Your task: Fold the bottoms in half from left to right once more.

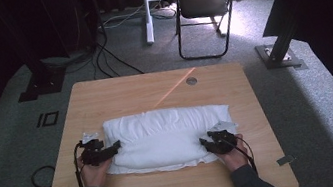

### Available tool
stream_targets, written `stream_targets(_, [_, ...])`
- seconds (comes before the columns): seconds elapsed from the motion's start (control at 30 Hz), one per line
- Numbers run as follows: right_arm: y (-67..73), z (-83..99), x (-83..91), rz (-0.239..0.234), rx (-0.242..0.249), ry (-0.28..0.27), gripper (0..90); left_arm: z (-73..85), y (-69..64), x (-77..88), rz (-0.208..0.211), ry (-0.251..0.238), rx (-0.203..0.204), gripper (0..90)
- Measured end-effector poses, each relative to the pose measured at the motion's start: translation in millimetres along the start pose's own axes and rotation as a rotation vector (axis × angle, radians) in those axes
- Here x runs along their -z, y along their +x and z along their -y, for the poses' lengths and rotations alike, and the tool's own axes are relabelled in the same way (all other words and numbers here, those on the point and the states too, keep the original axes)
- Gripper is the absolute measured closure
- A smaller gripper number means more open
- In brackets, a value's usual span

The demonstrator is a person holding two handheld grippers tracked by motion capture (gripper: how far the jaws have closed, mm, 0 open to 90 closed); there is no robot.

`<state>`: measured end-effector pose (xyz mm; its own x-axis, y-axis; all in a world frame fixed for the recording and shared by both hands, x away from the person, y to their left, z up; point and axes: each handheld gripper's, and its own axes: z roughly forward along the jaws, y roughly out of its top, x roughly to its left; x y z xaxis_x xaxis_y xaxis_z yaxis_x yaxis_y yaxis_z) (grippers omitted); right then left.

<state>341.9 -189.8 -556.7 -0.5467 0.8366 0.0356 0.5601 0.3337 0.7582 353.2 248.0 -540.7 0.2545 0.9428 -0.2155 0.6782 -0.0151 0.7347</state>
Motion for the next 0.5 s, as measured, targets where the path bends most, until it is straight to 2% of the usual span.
stream_targets(0.13, [0.4,0.2,0.0,0.002,-0.002,-0.001,53.0,2.4,-3.2,-12.3,-0.021,0.056,-0.015,18.6])
stream_targets(0.37, [0.5,0.6,0.0,0.003,0.001,-0.003,52.9,6.2,-21.5,-15.4,-0.109,0.096,-0.136,18.6])
stream_targets(0.4, [0.5,0.5,0.0,0.003,0.002,-0.003,52.9,7.0,-24.9,-15.2,-0.114,0.099,-0.148,19.9])
stream_targets(0.43, [0.6,0.5,-0.1,0.003,0.002,-0.003,52.9,8.1,-27.7,-14.2,-0.099,0.092,-0.153,24.1])
stream_targets(0.47, [0.6,0.5,-0.1,0.003,0.002,-0.004,52.9,9.6,-29.9,-13.1,-0.077,0.084,-0.159,32.2])
stream_targets(0.5, [0.5,0.6,-0.1,0.003,0.002,-0.004,52.8,10.8,-31.2,-12.1,-0.074,0.080,-0.159,38.9])
